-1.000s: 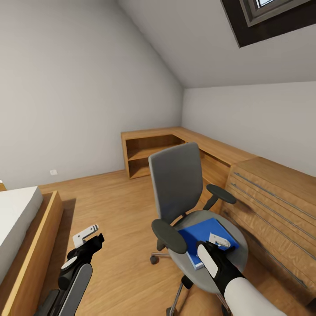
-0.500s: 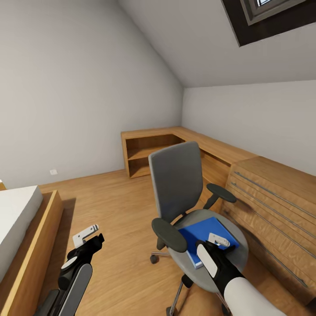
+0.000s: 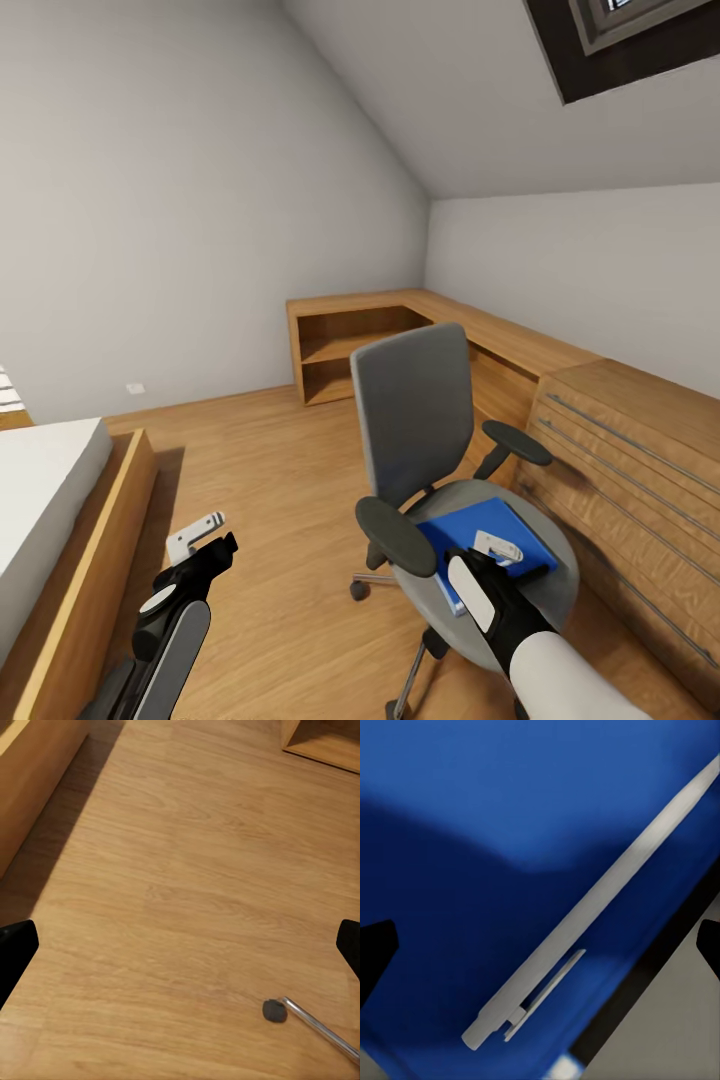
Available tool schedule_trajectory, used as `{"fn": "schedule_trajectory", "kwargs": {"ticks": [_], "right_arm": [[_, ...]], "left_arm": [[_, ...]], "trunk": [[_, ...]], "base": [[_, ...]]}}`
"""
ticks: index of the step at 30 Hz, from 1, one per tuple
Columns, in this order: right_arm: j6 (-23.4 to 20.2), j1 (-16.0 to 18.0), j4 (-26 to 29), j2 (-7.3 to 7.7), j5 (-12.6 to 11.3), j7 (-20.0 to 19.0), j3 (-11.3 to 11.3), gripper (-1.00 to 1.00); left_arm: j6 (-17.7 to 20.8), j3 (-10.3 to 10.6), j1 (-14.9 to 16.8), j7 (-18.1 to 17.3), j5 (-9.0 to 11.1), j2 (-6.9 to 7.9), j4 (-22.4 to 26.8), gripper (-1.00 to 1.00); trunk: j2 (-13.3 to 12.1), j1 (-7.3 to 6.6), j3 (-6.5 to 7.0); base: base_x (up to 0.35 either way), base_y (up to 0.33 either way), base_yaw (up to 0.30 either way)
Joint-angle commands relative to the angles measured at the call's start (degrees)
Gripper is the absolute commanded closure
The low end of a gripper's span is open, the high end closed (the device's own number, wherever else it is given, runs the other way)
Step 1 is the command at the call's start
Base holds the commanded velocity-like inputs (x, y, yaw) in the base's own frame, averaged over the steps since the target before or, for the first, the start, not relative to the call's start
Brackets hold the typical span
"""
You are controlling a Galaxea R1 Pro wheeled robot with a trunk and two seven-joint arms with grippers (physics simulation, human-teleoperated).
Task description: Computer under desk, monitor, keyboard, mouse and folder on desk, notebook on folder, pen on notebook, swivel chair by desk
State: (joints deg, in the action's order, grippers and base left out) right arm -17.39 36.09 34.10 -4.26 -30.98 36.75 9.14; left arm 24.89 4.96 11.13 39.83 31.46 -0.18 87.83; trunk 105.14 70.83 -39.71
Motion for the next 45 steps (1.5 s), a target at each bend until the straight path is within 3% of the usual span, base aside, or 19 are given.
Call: {"fn": "schedule_trajectory", "kwargs": {"ticks": [1, 35, 41, 45], "right_arm": [[-0.31, 0.03, 0.09, 0.05, -0.31, 0.42, 0.28, -1.0], [-0.45, 0.01, 0.09, 0.03, -0.4, 0.25, 0.36, -1.0], [-0.45, 0.0, 0.09, 0.01, -0.4, 0.25, 0.36, -1.0], [-0.45, 0.01, 0.08, 0.0, -0.4, 0.25, 0.36, -1.0]], "left_arm": [[0.16, 0.05, 0.04, 0.43, 0.37, 0.01, 0.08, -1.0], [0.16, 0.05, 0.05, 0.43, 0.33, 0.01, 0.07, -1.0], [0.16, 0.05, 0.06, 0.43, 0.28, 0.01, 0.08, -1.0], [0.16, 0.05, 0.04, 0.43, 0.29, 0.01, 0.08, -1.0]], "trunk": [[0.03, -0.01, -0.06], [0.03, -0.01, -0.06], [2.44, 1.31, -1.14], [2.44, 1.31, -1.14]], "base": [[0.0, 0.0, 0.025], [0.0, 0.0, 0.002], [0.0, 0.0, 0.0], [0.0, 0.0, 0.0]]}}
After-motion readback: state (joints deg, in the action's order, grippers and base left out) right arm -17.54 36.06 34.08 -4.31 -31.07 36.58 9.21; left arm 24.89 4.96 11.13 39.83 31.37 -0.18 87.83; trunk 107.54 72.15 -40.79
